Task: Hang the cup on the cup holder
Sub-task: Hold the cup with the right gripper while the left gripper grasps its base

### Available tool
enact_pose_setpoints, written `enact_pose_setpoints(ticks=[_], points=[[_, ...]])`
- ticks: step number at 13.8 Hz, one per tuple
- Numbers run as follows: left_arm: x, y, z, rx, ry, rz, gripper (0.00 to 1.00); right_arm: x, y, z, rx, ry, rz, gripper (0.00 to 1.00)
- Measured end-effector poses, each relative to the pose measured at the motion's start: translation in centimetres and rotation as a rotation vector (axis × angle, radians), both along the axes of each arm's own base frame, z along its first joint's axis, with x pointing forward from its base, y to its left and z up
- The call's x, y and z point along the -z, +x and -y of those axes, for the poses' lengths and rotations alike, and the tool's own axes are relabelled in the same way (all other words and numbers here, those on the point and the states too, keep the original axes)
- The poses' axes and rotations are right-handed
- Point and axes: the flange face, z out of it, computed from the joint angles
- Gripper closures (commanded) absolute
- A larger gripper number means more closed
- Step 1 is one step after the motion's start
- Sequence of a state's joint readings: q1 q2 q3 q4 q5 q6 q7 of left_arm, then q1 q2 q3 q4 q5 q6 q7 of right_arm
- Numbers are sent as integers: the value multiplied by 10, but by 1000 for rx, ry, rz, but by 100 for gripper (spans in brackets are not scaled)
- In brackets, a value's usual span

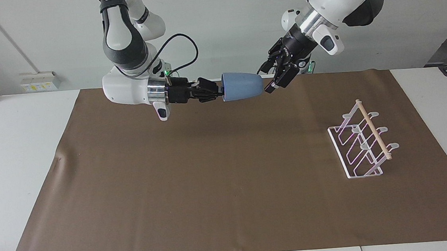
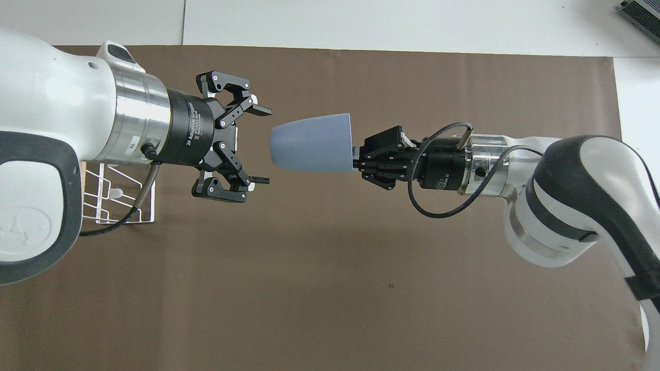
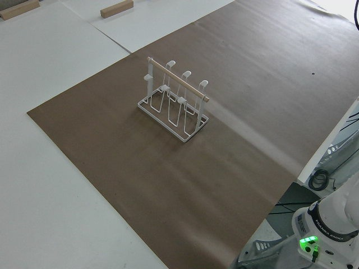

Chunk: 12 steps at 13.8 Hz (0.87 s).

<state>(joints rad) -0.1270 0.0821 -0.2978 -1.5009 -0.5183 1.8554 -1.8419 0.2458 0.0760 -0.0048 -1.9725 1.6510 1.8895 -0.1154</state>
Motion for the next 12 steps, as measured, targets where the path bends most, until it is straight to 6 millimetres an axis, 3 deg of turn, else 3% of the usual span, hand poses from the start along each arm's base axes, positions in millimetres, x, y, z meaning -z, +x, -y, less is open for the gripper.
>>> enact_pose_setpoints(ticks=[5, 12], points=[[1, 10, 6, -154, -76, -127, 0, 0, 0, 0, 2, -1, 0, 100], [6, -1, 29, -246, -84, -219, 0, 0, 0, 0, 3, -1, 0, 100]])
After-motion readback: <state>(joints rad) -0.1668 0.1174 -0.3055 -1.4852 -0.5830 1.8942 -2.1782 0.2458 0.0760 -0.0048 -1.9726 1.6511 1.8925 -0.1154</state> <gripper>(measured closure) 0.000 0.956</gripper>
